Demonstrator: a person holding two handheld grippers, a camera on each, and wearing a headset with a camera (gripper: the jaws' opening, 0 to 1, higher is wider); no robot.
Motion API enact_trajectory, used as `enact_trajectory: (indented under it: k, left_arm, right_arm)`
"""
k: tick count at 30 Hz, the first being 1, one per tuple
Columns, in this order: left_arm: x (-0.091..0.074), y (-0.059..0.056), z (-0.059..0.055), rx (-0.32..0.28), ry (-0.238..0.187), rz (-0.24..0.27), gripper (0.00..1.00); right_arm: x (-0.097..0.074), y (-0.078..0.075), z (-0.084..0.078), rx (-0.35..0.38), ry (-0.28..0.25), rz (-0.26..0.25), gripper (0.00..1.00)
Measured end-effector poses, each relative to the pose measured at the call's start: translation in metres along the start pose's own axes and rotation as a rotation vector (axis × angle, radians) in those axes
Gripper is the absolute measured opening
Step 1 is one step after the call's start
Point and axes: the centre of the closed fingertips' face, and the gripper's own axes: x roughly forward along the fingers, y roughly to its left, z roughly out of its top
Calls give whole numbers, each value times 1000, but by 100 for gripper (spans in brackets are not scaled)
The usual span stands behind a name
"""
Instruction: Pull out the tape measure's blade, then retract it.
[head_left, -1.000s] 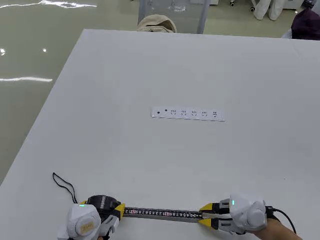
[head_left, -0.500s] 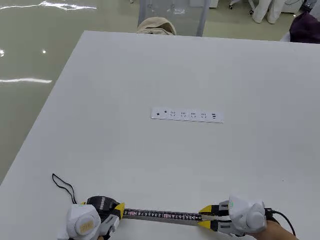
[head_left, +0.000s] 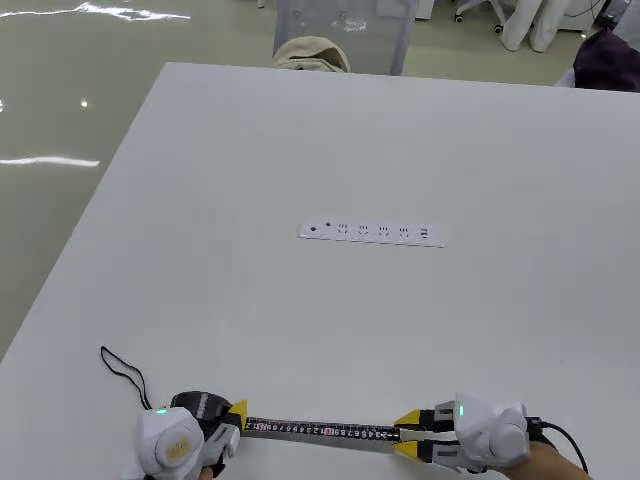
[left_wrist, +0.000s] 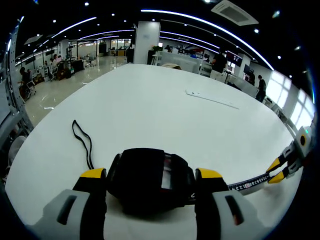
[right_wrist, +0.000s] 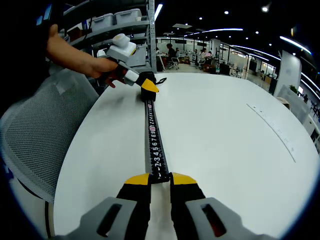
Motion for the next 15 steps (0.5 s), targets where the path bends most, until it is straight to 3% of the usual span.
enact_trajectory:
  k: [15]
  left_arm:
    - [0, 1, -2, 7, 33, 15, 67]
  right_arm:
    - [1, -1, 11, -10, -20, -3, 12]
